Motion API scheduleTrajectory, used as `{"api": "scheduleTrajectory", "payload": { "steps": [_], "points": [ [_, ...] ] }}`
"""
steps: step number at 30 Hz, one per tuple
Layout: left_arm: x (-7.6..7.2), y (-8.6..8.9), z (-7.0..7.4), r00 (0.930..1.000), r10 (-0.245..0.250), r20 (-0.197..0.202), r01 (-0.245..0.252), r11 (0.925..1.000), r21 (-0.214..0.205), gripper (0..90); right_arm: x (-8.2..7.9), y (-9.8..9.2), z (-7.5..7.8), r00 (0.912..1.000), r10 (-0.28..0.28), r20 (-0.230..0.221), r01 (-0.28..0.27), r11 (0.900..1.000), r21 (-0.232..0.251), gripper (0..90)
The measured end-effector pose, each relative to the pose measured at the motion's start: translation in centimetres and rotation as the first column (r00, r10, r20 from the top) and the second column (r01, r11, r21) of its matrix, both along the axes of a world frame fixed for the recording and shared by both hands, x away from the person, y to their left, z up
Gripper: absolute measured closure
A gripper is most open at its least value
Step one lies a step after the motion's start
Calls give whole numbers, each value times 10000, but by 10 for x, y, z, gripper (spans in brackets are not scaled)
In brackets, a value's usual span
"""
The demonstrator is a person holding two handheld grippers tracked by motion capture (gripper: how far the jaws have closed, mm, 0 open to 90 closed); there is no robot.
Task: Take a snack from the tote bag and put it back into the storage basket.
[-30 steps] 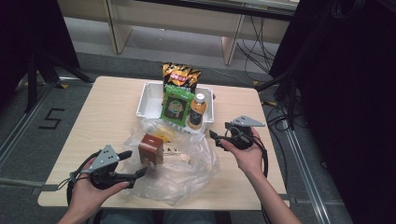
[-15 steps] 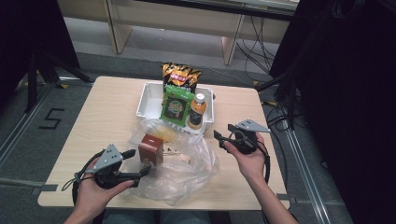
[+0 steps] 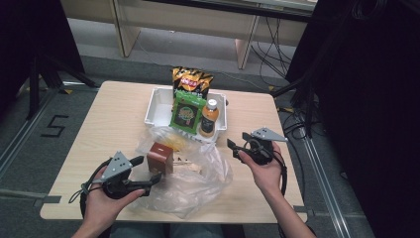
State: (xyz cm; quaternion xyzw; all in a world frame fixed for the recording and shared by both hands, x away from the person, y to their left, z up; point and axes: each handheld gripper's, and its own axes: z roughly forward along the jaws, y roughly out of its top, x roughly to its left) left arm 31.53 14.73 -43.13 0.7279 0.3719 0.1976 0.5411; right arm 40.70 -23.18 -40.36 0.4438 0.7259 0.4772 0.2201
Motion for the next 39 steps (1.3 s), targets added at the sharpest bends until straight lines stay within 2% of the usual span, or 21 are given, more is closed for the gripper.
{"api": "scheduleTrajectory", "payload": {
  "steps": [3,4,6,8,9,11,12,16,18,22,26,29,30,31,33,34,35,36,37,38,39],
  "points": [
    [1,-2,2,9999,30,99,-29,9999,-120,162,0,-1,0,10000,47,79,-47,10000,-58,348],
    [1,-2,3,9999,64,110,-64,10000,-32,161,0,0,0,10000,50,70,-50,10000,-33,348],
    [1,-3,3,9998,11,176,-11,10000,-49,161,0,0,0,10000,52,-56,-52,10000,-21,347],
    [1,-3,2,9999,64,120,-64,10000,-27,159,1,-3,-1,9996,121,245,-112,9993,-350,347],
    [1,-3,2,9999,89,144,-89,10000,37,158,-1,-2,-1,9999,93,-74,-94,9999,-123,347],
    [1,-3,3,9998,51,174,-51,10000,15,158,-1,-3,-2,9999,129,50,-128,9997,-226,346],
    [2,-3,3,9998,50,187,-50,10000,10,158,-3,-2,-2,9999,-75,-144,74,9999,-129,346],
    [0,-2,2,9998,81,197,-81,10000,-25,157,-2,-3,1,10000,41,-31,-41,9999,-107,345],
    [-1,-2,2,9997,72,250,-71,10000,-18,155,0,-4,0,9998,139,155,-135,9995,-293,343],
    [-1,-5,4,9993,186,325,-186,9998,-2,151,1,-6,-1,9995,82,299,-75,9997,-246,340],
    [0,-8,3,9988,266,408,-268,9996,31,150,0,-6,1,10000,46,64,-45,9998,-194,337],
    [0,-10,4,9978,255,615,-266,9995,164,150,-1,-6,0,9997,-74,220,74,10000,-39,338],
    [0,-11,5,9976,250,645,-263,9995,192,150,-2,-6,1,10000,-63,17,63,10000,-3,337],
    [-1,-12,5,9979,333,565,-337,9994,62,149,-2,-6,1,10000,-71,39,71,10000,14,337],
    [-1,-13,6,9968,277,750,-291,9994,185,149,-2,-7,1,9999,-122,29,122,9999,10,337],
    [-1,-14,6,9967,336,734,-347,9993,142,148,-1,-9,0,9992,-66,382,76,9996,-277,336],
    [-1,-15,6,9969,344,706,-357,9992,177,147,-1,-8,0,9992,-68,403,79,9996,-281,336],
    [-1,-16,6,9970,390,662,-393,9992,46,147,-3,-6,1,9997,-166,172,168,9998,-67,336],
    [0,-17,6,9965,439,707,-453,9988,175,146,-4,-6,2,9999,-165,-2,165,9999,20,335],
    [1,-17,6,9960,347,827,-373,9988,302,145,-2,-7,2,9998,-53,189,56,9999,-150,334],
    [1,-21,6,9966,476,667,-485,9988,111,145,-2,-6,2,9998,-53,206,56,9999,-138,334]
  ]
}}
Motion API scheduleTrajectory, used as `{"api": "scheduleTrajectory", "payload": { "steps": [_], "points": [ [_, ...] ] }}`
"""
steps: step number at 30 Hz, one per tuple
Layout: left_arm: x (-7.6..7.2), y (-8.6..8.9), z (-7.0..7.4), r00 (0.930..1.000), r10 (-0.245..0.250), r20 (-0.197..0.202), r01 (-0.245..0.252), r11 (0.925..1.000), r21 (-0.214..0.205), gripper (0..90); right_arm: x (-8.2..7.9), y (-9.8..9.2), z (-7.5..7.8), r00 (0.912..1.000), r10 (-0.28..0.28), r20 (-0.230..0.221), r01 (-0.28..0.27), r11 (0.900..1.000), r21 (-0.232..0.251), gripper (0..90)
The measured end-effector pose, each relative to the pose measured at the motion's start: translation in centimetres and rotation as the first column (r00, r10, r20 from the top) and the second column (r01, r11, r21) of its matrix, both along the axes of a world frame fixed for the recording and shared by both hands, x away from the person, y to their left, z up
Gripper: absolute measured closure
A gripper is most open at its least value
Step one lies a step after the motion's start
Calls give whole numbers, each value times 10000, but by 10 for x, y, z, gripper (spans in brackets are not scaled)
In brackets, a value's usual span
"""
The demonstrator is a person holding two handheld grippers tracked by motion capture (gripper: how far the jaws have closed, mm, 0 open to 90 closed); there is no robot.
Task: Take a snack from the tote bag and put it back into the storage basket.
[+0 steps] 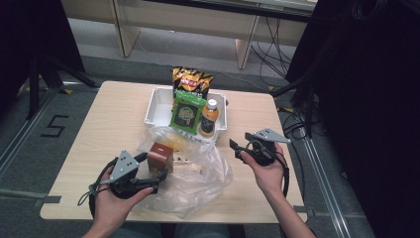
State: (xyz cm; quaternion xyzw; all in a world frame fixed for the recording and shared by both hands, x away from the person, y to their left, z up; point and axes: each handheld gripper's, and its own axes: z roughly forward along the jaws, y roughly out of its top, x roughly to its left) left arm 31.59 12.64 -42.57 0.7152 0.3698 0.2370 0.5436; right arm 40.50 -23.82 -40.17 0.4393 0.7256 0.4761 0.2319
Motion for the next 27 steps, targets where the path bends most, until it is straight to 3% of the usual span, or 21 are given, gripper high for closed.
{"api": "scheduleTrajectory", "payload": {
  "steps": [4,5,6,9,10,12,14,15,16,17,18,19,23,27],
  "points": [
    [3,-4,2,9998,182,96,-185,9995,239,138,1,1,-3,9999,35,-122,-36,9999,-130,328],
    [5,-5,3,9996,222,168,-227,9993,290,138,0,3,-5,9998,-70,-184,71,10000,47,326],
    [4,-7,3,9993,376,16,-376,9989,280,138,1,1,-5,9999,81,-82,-83,9998,-196,326],
    [5,-11,4,9984,568,-30,-567,9982,180,138,1,0,-5,9998,163,-80,-165,9995,-278,324],
    [5,-12,4,9982,608,-3,-607,9977,290,138,0,2,-5,9999,70,-122,-70,10000,27,324],
    [5,-14,4,9974,718,-14,-717,9971,249,138,-1,3,-4,9998,37,-169,-36,10000,62,324],
    [7,-16,4,9973,730,17,-731,9970,269,139,-1,3,-4,10000,48,24,-48,9999,-126,324],
    [7,-17,4,9971,763,-22,-762,9966,298,140,-1,3,-4,9997,115,-197,-116,9999,-44,324],
    [7,-18,4,9972,750,-23,-749,9967,328,141,0,3,-5,9996,235,-123,-237,9996,-139,324],
    [7,-19,3,9967,800,-99,-797,9963,313,143,-2,5,-4,9992,80,-397,-76,9999,112,325],
    [8,-18,3,9966,824,-86,-820,9959,376,146,0,3,-5,9999,130,39,-129,9998,-168,325],
    [8,-19,3,9962,863,-85,-860,9957,353,147,0,3,-5,9998,184,35,-184,9997,-187,325],
    [10,-19,3,9967,812,-9,-811,9958,419,174,-1,5,-7,9995,162,-253,-164,9998,-70,325],
    [11,-17,1,9970,775,-21,-773,9958,497,221,0,5,-7,9993,267,-262,-269,9996,-93,325]
  ]
}}
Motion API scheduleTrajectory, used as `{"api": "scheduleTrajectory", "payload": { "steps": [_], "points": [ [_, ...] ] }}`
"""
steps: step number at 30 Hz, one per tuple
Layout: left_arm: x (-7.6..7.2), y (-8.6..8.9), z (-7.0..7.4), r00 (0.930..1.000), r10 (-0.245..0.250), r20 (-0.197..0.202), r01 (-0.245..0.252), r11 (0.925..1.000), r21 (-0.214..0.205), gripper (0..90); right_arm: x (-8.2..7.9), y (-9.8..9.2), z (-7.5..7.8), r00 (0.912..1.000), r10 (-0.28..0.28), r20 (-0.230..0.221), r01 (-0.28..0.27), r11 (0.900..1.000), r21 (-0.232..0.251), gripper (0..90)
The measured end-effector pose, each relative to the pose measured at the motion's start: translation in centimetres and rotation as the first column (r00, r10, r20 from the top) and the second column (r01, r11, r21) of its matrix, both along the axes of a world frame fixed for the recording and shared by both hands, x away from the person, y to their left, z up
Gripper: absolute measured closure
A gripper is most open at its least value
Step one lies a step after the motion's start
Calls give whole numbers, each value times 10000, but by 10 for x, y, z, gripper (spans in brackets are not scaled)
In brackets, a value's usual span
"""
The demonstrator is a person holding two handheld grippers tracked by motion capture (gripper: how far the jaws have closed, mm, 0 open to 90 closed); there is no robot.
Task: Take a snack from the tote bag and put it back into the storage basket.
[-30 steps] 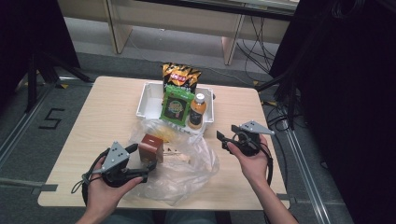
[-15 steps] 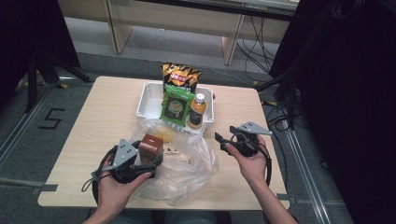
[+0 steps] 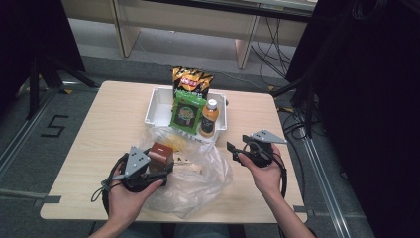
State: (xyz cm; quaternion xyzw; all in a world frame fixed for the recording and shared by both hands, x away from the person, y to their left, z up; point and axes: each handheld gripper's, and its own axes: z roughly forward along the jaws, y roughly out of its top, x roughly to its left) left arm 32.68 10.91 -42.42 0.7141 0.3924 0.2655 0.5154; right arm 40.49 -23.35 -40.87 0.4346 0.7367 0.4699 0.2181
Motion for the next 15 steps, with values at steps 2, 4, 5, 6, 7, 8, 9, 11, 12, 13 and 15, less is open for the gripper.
{"api": "scheduleTrajectory", "payload": {
  "steps": [2,4,5,6,7,8,9,11,12,13,15],
  "points": [
    [0,0,-1,10000,-39,-46,39,10000,-35,252,0,0,0,10000,7,10,-7,10000,-17,326],
    [1,1,-1,10000,-91,-9,91,10000,14,272,0,0,0,10000,2,6,-2,10000,-24,326],
    [1,1,-1,9999,-107,4,107,9999,31,283,0,0,0,10000,7,-28,-7,10000,18,327],
    [1,1,-1,9999,-129,3,129,9999,23,293,0,0,0,10000,18,-1,-18,10000,-1,327],
    [0,2,-1,9999,-126,-3,126,9999,-18,310,-1,0,0,10000,-41,9,41,10000,-15,327],
    [1,3,-1,9999,-134,18,134,9999,-39,332,-1,0,0,10000,-52,-10,52,10000,3,327],
    [1,4,-1,9998,-179,39,179,9998,-1,340,-1,0,0,9999,-85,-92,86,9999,92,327],
    [3,6,-1,9996,-254,88,255,9997,-62,345,-2,0,0,9998,-96,-186,98,9998,144,327],
    [3,8,-1,9996,-252,108,253,9996,-100,346,-1,-1,0,10000,-38,-64,39,10000,18,327],
    [3,8,-1,9998,-206,26,207,9996,-217,346,0,-1,0,10000,-8,-21,8,10000,-37,327],
    [3,9,-2,9996,-290,77,291,9994,-195,352,-1,0,0,9998,-113,-174,114,9999,98,327]
  ]
}}
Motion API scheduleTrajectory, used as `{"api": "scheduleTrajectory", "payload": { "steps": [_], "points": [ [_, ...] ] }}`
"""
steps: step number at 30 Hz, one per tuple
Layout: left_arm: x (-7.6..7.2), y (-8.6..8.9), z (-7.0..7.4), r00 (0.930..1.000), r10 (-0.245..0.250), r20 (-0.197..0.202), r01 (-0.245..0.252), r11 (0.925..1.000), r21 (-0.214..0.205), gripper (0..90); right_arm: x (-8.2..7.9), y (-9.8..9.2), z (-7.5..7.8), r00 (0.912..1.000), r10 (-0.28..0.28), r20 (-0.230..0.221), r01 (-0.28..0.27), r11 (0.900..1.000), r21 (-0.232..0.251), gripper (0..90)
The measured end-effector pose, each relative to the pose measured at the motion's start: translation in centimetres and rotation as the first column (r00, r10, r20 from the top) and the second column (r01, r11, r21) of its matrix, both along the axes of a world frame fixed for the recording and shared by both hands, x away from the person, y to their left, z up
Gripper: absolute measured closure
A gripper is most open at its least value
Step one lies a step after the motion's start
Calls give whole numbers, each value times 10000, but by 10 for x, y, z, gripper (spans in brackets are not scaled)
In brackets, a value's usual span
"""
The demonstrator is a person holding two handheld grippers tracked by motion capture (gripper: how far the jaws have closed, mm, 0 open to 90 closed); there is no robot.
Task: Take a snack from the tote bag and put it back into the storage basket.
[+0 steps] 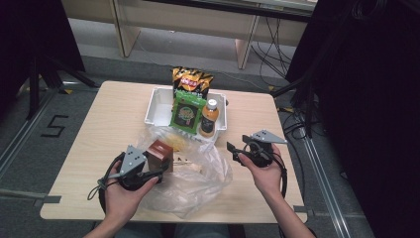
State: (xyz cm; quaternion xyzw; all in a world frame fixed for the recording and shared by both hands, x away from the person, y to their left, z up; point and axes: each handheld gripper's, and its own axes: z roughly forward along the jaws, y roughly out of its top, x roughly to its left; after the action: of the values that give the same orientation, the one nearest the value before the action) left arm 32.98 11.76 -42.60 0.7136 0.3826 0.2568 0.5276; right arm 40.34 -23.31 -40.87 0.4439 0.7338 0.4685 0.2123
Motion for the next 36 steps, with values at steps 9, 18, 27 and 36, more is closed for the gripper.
{"api": "scheduleTrajectory", "payload": {
  "steps": [9,18,27,36],
  "points": [
    [2,4,0,9994,-294,208,293,9996,63,371,0,0,0,10000,52,43,-52,10000,-20,331],
    [1,8,8,9990,-335,295,333,9994,79,373,-1,0,1,10000,17,-23,-16,10000,74,336],
    [-1,14,25,9988,-148,459,157,9997,-187,375,0,-2,1,9998,180,53,-181,9997,152,335],
    [2,19,40,9984,-10,566,35,9991,-430,377,-2,-3,2,9999,126,-83,-125,9998,176,335]
  ]
}}
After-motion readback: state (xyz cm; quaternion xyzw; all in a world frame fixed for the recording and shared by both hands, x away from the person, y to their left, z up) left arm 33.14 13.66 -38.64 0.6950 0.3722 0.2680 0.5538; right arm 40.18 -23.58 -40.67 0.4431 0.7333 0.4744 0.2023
